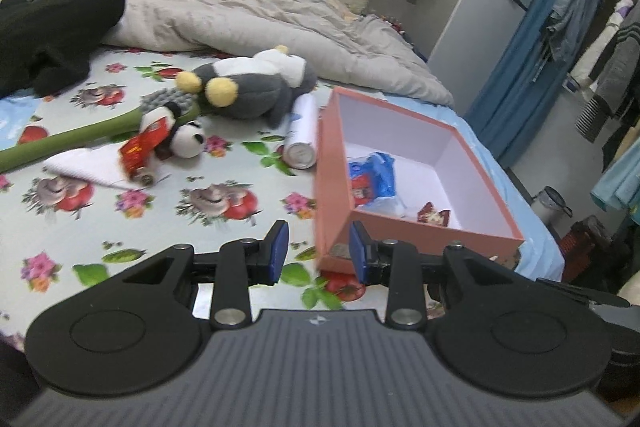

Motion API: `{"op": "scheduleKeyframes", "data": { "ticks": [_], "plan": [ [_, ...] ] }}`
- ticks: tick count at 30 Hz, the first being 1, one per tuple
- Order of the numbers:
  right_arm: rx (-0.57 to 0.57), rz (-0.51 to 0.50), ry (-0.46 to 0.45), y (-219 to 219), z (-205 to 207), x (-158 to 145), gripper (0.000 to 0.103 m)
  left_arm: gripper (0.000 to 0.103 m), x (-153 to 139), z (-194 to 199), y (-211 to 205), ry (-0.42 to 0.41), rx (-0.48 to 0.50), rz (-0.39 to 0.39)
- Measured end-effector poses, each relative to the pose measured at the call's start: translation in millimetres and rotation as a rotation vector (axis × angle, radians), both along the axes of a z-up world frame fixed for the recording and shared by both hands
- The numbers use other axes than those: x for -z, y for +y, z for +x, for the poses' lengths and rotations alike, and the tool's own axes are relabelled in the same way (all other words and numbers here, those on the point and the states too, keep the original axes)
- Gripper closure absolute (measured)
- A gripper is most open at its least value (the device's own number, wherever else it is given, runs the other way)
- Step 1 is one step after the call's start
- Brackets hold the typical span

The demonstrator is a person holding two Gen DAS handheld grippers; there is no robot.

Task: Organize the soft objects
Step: 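Withdraw both tools and move toward the red foil packet and panda toy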

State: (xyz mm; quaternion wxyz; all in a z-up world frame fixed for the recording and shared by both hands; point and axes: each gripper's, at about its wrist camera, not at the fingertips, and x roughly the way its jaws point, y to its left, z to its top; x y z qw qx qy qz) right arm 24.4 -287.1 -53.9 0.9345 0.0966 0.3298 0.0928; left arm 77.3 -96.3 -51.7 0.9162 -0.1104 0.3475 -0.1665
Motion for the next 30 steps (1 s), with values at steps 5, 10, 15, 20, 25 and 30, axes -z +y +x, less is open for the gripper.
{"op": "scheduleKeyframes", "data": {
  "ticks": [5,10,15,20,25,30],
  "plan": [
    [-0.059,-0.012,-0.017,18.9,-8.2,4.7,0.065,0.063,5.5,-17.3,20.3,-0.009,-0.051,-0.002],
    [-0.094,-0.014,-0.021,31.9,-7.5,6.5,0.065,0.059,8.8,-29.2,41.5,-0.009,-0.099,-0.010],
    [-0.110,-0.016,-0.027,43.4,5.9,6.7,0.065,0.056,13.0,-27.7,63.9,0.001,-0.147,-0.014],
    [-0.121,-0.008,-0.021,53.7,27.3,9.0,0.065,0.054,19.9,-20.5,80.9,0.016,-0.172,-0.003],
    [-0.124,-0.002,-0.006,58.3,49.4,10.2,0.065,0.054,26.1,-13.0,97.2,0.026,-0.200,0.000],
    [-0.120,0.005,-0.010,59.3,68.5,10.9,0.065,0.054,38.0,0.6,106.3,0.035,-0.215,-0.006]
  ]
}}
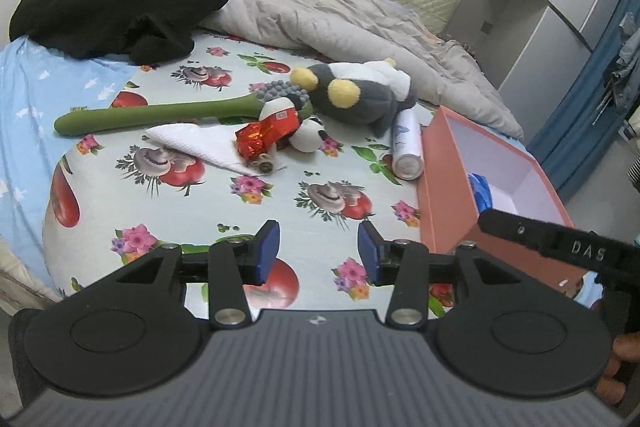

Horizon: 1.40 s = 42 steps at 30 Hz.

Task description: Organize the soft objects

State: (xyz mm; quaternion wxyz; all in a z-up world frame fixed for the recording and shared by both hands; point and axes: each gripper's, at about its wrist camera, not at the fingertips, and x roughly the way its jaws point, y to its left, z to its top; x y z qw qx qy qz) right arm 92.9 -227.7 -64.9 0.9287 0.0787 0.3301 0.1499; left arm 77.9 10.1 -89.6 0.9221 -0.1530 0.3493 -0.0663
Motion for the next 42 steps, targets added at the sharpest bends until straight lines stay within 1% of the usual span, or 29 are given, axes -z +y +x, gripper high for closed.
{"op": "scheduleKeyframes", "data": {
  "ticks": [4,7,10,11,13,18,20,25,29,33,36,39,42],
  "plan": [
    [-0.010,0.010,0.017,3.7,16.5,6.8,0.065,0.054,10.4,13.7,3.6,-0.001,-0.012,-0.015],
    [-0.027,0.011,0.021,8.2,31.4,15.9,0.065,0.046,23.2,28.4,5.8,-0.013,-0.022,-0.025],
    [-0.021,0.013,0.054,12.3,49.0,26.9,0.064,0.045,37.4,49.4,8.4,0.012,-0.038,-0.041],
    [-0.020,0.019,0.066,13.5,55.9,30.4,0.064,0.044,41.7,57.3,9.2,0.013,-0.039,-0.046],
    [-0.021,0.016,0.078,17.2,68.7,36.9,0.051,0.041,49.6,73.2,9.9,0.009,-0.042,-0.044],
    [-0.021,0.016,0.095,27.6,105.1,53.3,0.050,0.039,70.4,114.3,14.3,0.020,-0.052,-0.039],
    [-0.014,0.027,0.097,30.9,119.0,59.3,0.050,0.037,78.3,130.0,16.8,0.028,-0.051,-0.038],
    [0.032,0.059,0.118,40.0,153.8,75.1,0.049,0.035,93.9,162.1,21.6,0.033,-0.057,-0.014],
    [0.072,0.100,0.129,46.0,182.9,87.1,0.048,0.035,104.8,184.1,24.0,0.023,-0.057,-0.010],
    [0.107,0.128,0.155,51.5,211.0,97.1,0.048,0.035,115.0,204.3,19.7,0.015,-0.049,0.022],
    [0.133,0.185,0.195,52.1,233.1,107.3,0.048,0.035,122.6,215.8,20.5,0.018,-0.065,0.016],
    [0.161,0.197,0.215,56.2,250.2,115.5,0.047,0.035,126.7,225.4,19.4,0.022,-0.054,-0.001],
    [0.184,0.218,0.236,56.9,264.2,122.4,0.047,0.035,132.5,235.5,16.1,0.031,-0.051,0.017]
  ]
}}
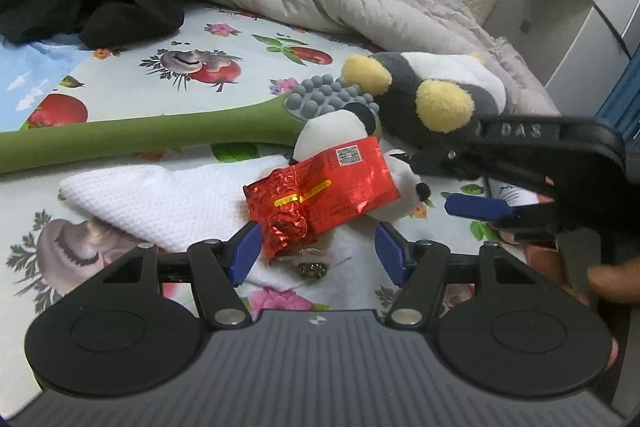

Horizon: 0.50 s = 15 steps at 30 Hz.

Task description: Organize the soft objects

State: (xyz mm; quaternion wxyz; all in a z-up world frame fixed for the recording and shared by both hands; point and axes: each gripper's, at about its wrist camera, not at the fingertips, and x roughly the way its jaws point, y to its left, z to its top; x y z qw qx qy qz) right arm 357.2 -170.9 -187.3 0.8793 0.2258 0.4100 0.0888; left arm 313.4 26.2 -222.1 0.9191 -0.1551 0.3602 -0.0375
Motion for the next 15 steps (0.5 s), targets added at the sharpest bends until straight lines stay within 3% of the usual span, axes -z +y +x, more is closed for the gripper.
{"op": "scheduleKeyframes", "data": {
  "ticks": [8,12,15],
  "plan": [
    [0.032,0.087,0.071,2.8,24.7,15.9,0.046,0.035,10.0,9.1,6.0,-0.008,-0.046,-0.027],
    [0.033,0.061,0.057,13.6,25.2,17.6,0.046,0.036,10.4,9.7,11.7,-0.021,-0.066,-0.063],
    [0.054,0.109,0.083,11.5,28.1,22.8,0.046,0.043,11.0,8.9,13.9,-0.022,-0.067,-0.086]
  ]
}}
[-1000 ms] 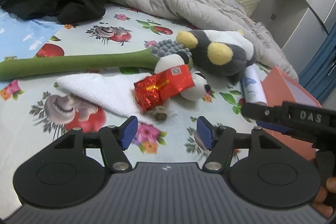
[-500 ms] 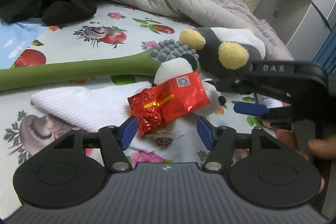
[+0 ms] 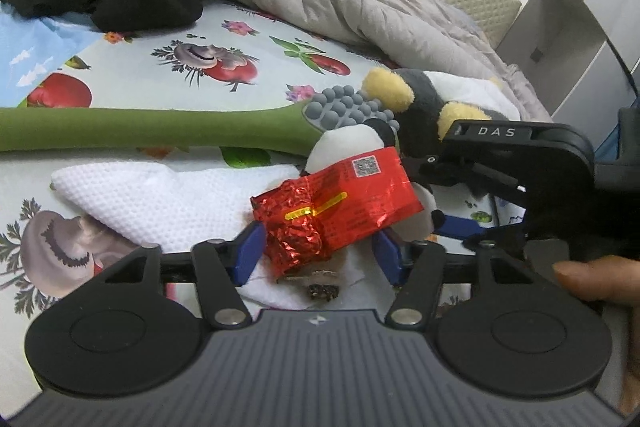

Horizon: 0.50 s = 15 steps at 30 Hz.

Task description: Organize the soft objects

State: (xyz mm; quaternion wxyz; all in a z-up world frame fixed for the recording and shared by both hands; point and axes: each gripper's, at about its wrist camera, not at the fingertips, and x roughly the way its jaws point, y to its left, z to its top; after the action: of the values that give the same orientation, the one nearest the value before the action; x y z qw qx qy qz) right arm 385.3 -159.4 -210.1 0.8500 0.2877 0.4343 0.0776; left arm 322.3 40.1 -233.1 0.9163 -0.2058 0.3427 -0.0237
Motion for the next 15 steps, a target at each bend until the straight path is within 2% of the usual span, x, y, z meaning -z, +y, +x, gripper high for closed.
{"op": "scheduleKeyframes", "data": {
  "ticks": [4,5,6,9,11,15],
  "plan": [
    [0.002,0.052,0.022,-3.7,1.3,5.6,0.047,0.060,1.2,-2.9,1.4,0.002,-0.012,-0.001],
    [0.002,0.039,0.016,-3.1,0.0,4.2,0.049,0.064,1.2,-4.1,2.3,-0.001,-0.015,-0.004],
    [0.001,0.017,0.001,-1.7,-2.2,1.5,0.057,0.066,1.3,-5.2,3.4,-0.004,-0.015,-0.007],
    [-0.016,-0.010,-0.024,2.4,-7.2,-4.8,0.059,0.069,-0.2,-8.9,5.7,-0.013,-0.027,-0.013],
    [-0.022,-0.013,-0.031,3.1,-10.4,-7.1,0.060,0.083,-2.3,-12.4,6.7,-0.019,-0.040,-0.013],
    [-0.019,-0.053,-0.064,3.1,-20.4,-16.1,0.061,0.089,-6.9,-19.7,9.3,-0.032,-0.047,-0.021]
  ]
}}
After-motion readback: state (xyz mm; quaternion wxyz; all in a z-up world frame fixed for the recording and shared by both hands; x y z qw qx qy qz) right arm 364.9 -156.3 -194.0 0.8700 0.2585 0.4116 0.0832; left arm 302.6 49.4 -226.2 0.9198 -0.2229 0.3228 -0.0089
